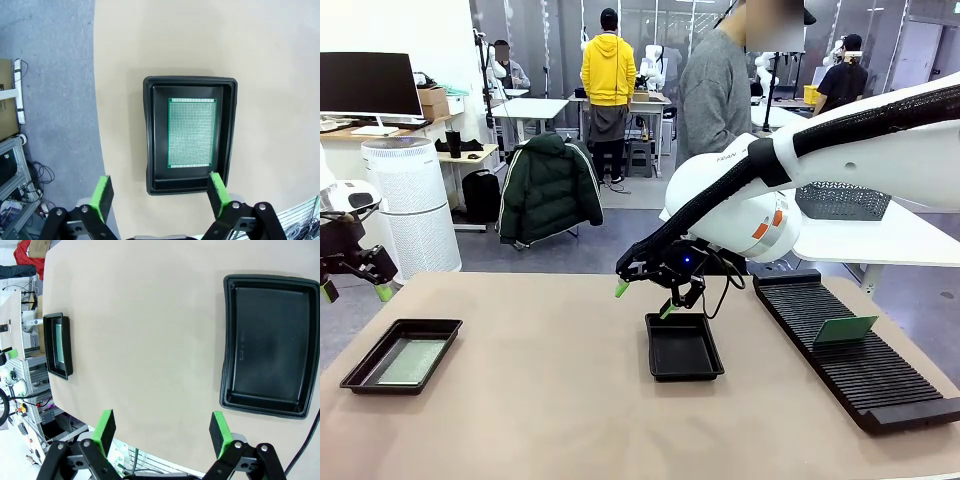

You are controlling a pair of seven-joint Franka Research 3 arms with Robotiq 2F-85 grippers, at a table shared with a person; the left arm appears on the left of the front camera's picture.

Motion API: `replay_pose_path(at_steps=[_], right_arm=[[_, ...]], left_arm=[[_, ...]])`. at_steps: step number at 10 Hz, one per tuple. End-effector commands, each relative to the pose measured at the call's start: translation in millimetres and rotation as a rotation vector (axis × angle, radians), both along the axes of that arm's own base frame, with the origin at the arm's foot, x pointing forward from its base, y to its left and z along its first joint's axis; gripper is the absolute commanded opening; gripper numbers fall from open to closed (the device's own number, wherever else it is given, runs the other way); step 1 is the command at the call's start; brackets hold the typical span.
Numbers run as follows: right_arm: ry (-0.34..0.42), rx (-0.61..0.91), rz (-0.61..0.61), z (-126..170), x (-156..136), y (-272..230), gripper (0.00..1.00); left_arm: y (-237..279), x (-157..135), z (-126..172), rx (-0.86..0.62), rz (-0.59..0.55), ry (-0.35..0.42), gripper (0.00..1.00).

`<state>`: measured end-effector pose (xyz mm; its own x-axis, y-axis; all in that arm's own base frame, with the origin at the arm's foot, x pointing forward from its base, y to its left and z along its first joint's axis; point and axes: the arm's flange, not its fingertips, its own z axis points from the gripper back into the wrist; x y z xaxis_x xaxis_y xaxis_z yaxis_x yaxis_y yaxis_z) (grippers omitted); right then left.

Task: Inspect and transfer BCBs to ESD trays.
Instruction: Pick up the Blank PCB from the PCB Rack and place it in the right ESD tray.

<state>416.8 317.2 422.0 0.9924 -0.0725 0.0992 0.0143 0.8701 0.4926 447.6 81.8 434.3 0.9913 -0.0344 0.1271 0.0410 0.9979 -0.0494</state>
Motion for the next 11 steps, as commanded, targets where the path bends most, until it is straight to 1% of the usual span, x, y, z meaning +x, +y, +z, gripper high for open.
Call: replay_pose_path(at_steps=[1,3,5,6,7,9,11], right_arm=[[0.0,0.0,0.0,0.0,0.0,0.0,1.0],[-0.063,-0.061,-0.028,42.1,-17.9,-16.0,1.0],[-0.138,-0.145,-0.021,81.7,-32.5,-34.1,1.0],[-0.172,-0.184,0.002,101.4,-40.6,-47.6,1.0],[-0.181,-0.211,0.029,115.0,-46.7,-62.5,1.0],[-0.219,-0.257,0.061,142.9,-59.8,-102.5,1.0],[-0.258,-0.32,0.1,168.7,-76.8,-154.8,1.0]], left_arm=[[1.3,-1.4,-3.0,0.001,0.0,-0.006,1.0],[1.3,-1.4,-3.0,0.001,0.0,-0.006,1.0],[1.3,-1.4,-3.0,0.001,0.0,-0.006,1.0],[1.3,-1.4,-3.0,0.001,0.0,-0.006,1.0],[1.3,-1.4,-3.0,0.001,0.0,-0.006,1.0],[1.3,-1.4,-3.0,0.001,0.0,-0.006,1.0],[1.3,-1.4,-3.0,0.001,0.0,-0.006,1.0]])
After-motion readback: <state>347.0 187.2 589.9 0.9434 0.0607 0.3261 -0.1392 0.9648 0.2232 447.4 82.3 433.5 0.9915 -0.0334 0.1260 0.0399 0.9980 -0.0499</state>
